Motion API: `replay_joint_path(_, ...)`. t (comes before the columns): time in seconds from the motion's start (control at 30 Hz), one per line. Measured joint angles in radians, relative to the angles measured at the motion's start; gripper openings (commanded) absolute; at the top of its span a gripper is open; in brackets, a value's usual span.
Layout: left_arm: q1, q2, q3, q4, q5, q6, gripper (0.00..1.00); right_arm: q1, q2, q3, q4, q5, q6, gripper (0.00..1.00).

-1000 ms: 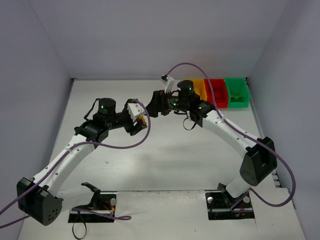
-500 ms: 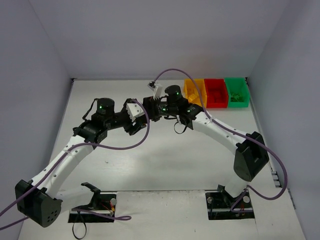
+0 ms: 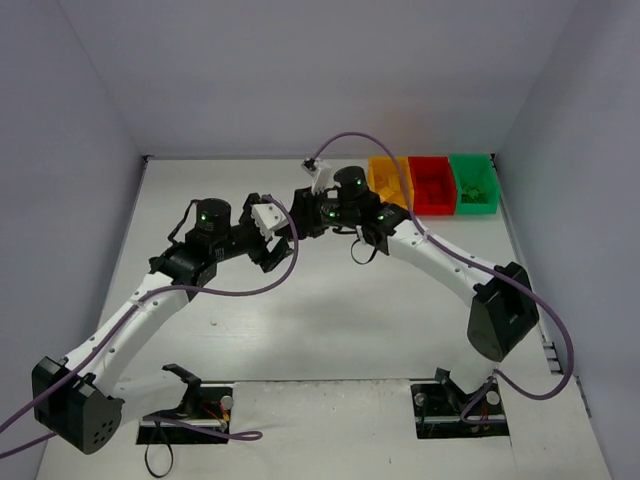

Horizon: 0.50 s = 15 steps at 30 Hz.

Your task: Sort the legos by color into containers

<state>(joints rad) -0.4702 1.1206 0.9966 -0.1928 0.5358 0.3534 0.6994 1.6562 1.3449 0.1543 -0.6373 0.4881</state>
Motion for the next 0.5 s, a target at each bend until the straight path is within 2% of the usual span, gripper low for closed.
replay_joint_path(0.13,0.001,-0.003,-0.029,0.027,-0.087,-0.114,0.82,-0.136,0.000,0.000,-0.032,0.081,-0.069,0.00)
replay_joint_path(0.33,0.001,-0.015,-0.063,0.020,-0.219,-0.309,0.83,-0.365,0.019,0.024,-0.078,0.332,-0.181,0.00)
replay_joint_path(0.5,0.001,-0.075,-0.094,-0.066,-0.344,-0.439,0.83,-0.460,0.179,0.182,-0.080,0.490,-0.253,0.08)
